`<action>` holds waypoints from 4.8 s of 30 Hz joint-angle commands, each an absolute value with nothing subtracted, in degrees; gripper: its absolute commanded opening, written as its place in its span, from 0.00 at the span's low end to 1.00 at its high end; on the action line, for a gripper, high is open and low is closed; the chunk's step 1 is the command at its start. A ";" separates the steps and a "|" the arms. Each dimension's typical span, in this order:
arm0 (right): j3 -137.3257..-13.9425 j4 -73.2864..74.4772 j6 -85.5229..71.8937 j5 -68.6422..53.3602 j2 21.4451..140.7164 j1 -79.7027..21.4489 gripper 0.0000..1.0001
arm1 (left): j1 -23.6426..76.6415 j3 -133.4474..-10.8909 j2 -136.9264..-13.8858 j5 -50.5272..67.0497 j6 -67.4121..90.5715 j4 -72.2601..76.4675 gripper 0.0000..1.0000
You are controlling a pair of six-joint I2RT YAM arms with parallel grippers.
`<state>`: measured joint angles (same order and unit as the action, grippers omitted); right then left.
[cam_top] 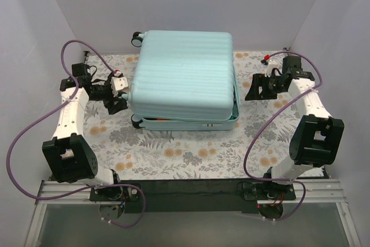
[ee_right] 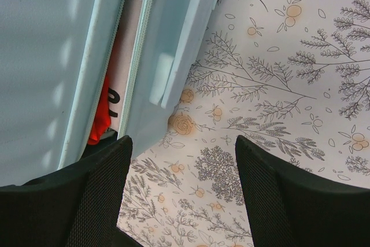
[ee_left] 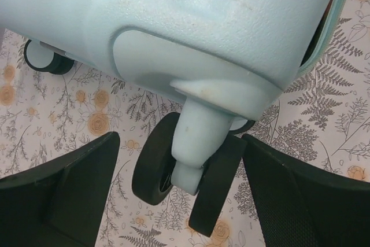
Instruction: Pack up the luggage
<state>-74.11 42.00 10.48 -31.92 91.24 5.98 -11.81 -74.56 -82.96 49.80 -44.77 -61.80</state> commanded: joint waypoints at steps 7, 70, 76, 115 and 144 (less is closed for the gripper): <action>-73.74 41.84 10.37 -33.22 90.26 5.80 0.78 | -10.02 -73.83 -83.32 48.43 -44.91 -53.44 0.85; -44.65 43.16 -9.93 -38.50 66.71 7.82 0.49 | -12.75 -72.43 -92.81 52.47 31.20 -23.13 0.45; -43.33 43.42 -10.98 -38.14 65.83 9.83 0.43 | -3.44 -64.70 -92.99 51.50 29.62 -18.29 0.39; -77.84 26.45 -12.67 -32.52 104.67 17.57 0.29 | -5.54 -90.06 -114.40 30.57 57.21 9.58 0.44; -81.37 33.40 -1.85 -29.52 108.34 26.55 0.30 | 15.04 -50.02 -89.40 61.37 44.63 3.07 0.33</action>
<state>-75.66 35.46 -5.13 -27.33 105.08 27.53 14.13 -53.87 -95.98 54.78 38.81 3.92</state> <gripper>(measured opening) 0.299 0.327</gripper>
